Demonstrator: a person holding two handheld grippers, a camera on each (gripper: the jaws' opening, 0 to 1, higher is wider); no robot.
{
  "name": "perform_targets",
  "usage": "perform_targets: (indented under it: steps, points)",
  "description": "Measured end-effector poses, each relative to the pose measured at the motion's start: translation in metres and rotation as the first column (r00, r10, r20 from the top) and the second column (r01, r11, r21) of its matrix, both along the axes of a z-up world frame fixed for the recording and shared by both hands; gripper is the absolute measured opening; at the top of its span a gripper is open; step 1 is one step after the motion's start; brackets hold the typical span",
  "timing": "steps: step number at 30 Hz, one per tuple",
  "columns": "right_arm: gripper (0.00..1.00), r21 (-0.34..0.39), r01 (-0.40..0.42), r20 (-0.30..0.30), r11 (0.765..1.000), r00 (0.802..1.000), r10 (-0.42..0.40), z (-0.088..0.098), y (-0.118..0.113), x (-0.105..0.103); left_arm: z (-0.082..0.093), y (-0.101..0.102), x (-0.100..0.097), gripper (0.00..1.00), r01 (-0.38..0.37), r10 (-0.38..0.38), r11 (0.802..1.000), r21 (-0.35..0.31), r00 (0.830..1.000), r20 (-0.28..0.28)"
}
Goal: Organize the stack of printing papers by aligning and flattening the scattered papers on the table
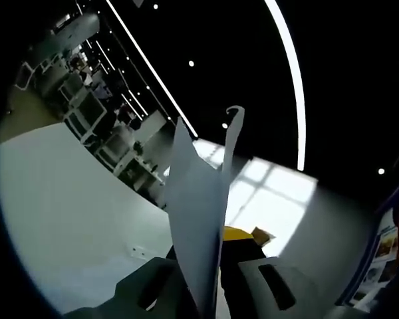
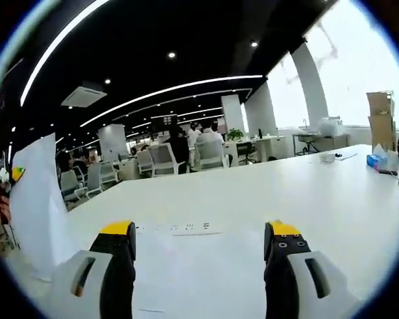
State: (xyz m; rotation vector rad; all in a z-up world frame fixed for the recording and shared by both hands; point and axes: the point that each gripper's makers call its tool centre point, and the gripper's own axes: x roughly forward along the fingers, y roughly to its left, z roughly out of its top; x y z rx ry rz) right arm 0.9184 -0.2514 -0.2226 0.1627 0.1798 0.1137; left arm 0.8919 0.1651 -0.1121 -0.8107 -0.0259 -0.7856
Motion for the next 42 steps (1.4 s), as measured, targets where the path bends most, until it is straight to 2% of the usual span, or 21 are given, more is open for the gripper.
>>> perform_targets:
  steps: [15,26,35,42]
  points:
    - [0.74,0.023,0.051,-0.019,0.998,0.999,-0.051,-0.007,-0.029,-0.008,0.001,0.007,0.006,0.06,-0.009,0.009,1.0,-0.004,1.0,-0.001]
    - [0.75,0.03,0.096,-0.048,0.995,0.994,-0.095,-0.021,-0.052,-0.012,-0.002,0.007,0.006,0.06,-0.015,0.015,1.0,-0.002,1.0,-0.007]
    - [0.76,-0.034,0.084,-0.1,0.996,0.991,-0.087,-0.038,-0.055,-0.013,0.001,0.007,0.002,0.06,-0.02,0.02,1.0,-0.007,1.0,0.0]
    - [0.76,-0.032,0.093,-0.112,0.995,0.989,-0.096,-0.043,-0.06,-0.015,-0.002,0.006,0.003,0.06,-0.023,0.023,1.0,-0.007,1.0,-0.004]
